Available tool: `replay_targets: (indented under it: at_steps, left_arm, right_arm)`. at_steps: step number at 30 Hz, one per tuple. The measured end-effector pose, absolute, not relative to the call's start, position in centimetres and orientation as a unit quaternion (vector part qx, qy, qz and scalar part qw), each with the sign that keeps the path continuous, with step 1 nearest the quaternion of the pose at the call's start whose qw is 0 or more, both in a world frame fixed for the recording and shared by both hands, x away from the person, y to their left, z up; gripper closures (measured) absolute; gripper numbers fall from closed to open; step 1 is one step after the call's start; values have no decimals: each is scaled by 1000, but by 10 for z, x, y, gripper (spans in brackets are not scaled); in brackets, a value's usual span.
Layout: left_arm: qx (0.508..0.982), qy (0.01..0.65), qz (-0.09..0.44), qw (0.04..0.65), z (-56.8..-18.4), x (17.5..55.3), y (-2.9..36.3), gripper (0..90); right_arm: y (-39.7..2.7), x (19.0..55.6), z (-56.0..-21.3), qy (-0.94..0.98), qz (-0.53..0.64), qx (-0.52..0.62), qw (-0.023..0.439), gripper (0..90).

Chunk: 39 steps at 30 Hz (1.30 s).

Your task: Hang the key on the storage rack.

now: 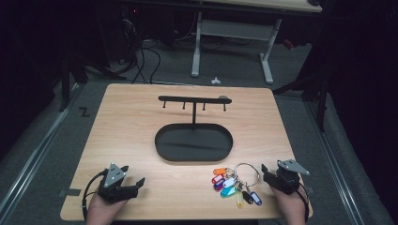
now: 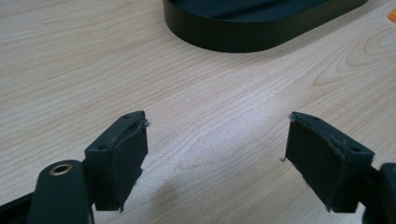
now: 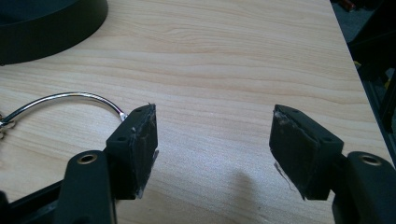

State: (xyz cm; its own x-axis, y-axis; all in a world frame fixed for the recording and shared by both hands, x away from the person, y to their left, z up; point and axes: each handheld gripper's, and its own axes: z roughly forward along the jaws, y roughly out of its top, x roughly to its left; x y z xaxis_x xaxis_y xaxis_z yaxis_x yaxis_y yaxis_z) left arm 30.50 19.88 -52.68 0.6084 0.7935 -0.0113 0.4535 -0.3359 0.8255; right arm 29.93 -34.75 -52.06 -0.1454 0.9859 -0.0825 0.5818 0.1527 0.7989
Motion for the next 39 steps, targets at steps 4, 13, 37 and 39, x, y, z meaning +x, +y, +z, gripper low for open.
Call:
replay_targets:
  at_steps: [4, 13, 37, 39]
  left_arm:
    - [791, 395, 202, 422, -526, 305, 200, 212]
    - [792, 394, 200, 422, -527, 305, 199, 212]
    - [791, 393, 194, 427, -527, 305, 198, 217]
    - [790, 393, 195, 428, -527, 306, 198, 217]
  right_arm:
    - [-346, 299, -520, 690, 317, 568, 317, 336]
    - [-344, 298, -517, 704, 331, 553, 299, 375]
    - [-314, 295, -512, 747, 345, 502, 267, 402]
    - [-311, 295, -512, 751, 342, 501, 262, 397]
